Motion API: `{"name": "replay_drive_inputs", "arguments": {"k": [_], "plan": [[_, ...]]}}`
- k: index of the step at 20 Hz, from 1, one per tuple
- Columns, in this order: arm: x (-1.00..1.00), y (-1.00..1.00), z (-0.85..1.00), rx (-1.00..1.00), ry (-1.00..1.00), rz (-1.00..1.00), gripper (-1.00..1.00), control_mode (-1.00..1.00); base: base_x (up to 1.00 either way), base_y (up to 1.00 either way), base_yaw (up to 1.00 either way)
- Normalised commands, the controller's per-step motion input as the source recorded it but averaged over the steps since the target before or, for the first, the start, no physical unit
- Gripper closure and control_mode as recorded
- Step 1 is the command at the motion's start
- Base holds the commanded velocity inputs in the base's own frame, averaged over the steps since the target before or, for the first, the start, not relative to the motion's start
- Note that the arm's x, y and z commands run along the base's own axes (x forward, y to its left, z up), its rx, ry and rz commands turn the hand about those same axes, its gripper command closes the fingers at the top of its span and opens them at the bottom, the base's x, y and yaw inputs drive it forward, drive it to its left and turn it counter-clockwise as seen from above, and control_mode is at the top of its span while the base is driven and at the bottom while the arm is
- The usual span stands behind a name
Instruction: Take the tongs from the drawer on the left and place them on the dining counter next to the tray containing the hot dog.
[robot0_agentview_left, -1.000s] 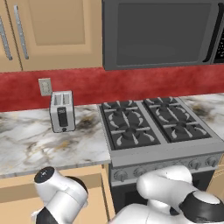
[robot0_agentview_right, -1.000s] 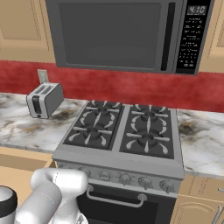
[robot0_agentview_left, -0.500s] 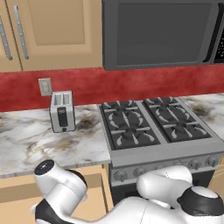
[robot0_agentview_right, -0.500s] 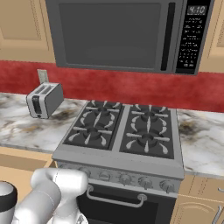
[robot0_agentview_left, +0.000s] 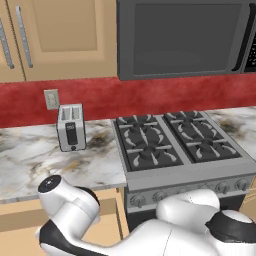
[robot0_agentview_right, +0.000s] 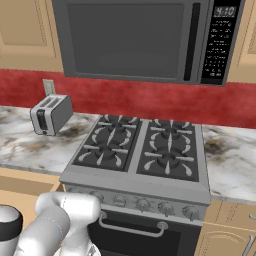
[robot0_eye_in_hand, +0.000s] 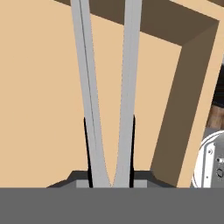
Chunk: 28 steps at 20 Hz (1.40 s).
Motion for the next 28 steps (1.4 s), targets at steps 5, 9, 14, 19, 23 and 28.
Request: {"name": "replay_drive_inputs", "arguments": {"k": [5, 9, 14, 19, 23, 28], "plan": [[0.00, -0.16, 0.26, 0.00, -0.02, 0.00, 1.00, -1.00, 0.00, 0.00, 0.00], [0.00, -0.18, 0.29, 0.00, -0.04, 0.00, 1.00, -1.00, 0.00, 0.00, 0.00], [0.01, -0.17, 0.15, 0.00, -0.01, 0.00, 1.00, -1.00, 0.00, 0.00, 0.00], [0.01, -0.19, 0.12, 0.00, -0.03, 0.00, 1.00, -1.00, 0.00, 0.00, 0.00], [0.02, -0.22, 0.15, 0.00, -0.06, 0.00, 1.00, -1.00, 0.00, 0.00, 0.00], [0.15, -0.20, 0.21, 0.00, -0.02, 0.00, 1.00, -1.00, 0.00, 0.00, 0.00]]}}
